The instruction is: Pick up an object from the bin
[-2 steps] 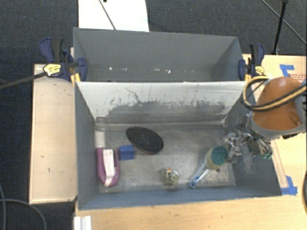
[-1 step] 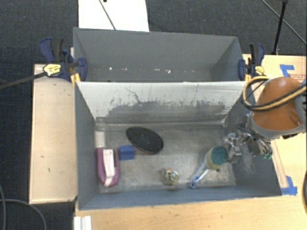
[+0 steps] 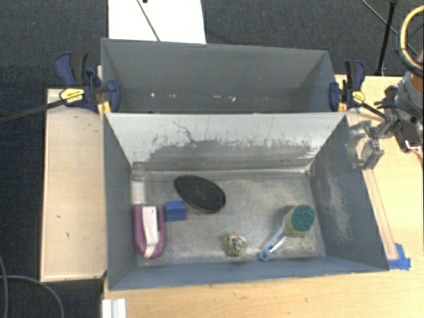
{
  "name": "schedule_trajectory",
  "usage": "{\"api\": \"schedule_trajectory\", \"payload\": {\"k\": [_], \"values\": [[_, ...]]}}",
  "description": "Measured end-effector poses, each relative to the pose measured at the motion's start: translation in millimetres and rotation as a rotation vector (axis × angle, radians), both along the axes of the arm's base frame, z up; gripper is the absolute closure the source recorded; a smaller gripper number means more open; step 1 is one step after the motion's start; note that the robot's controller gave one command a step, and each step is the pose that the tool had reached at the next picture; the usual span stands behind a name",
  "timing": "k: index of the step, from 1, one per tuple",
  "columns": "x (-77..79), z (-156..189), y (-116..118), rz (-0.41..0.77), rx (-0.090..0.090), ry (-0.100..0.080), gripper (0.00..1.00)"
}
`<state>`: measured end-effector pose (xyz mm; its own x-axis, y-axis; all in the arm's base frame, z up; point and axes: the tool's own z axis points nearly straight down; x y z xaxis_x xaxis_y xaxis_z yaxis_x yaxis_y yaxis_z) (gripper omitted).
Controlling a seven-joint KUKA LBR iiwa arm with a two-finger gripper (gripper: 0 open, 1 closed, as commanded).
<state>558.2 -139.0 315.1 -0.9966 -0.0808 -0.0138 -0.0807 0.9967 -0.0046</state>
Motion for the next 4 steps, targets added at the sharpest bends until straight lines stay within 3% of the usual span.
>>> {"api": "schedule_trajectory", "payload": {"k": [1,2,3,4], "values": [[-34.5,-113.2,15.2,0.227,0.004,0.017,1.00],[-32.9,-110.2,14.7,0.224,0.002,0.011,0.00],[-29.3,-243.7,5.6,0.204,0.004,0.016,0.00],[-27.5,-239.4,5.2,0.207,0.001,0.010,1.00]]}}
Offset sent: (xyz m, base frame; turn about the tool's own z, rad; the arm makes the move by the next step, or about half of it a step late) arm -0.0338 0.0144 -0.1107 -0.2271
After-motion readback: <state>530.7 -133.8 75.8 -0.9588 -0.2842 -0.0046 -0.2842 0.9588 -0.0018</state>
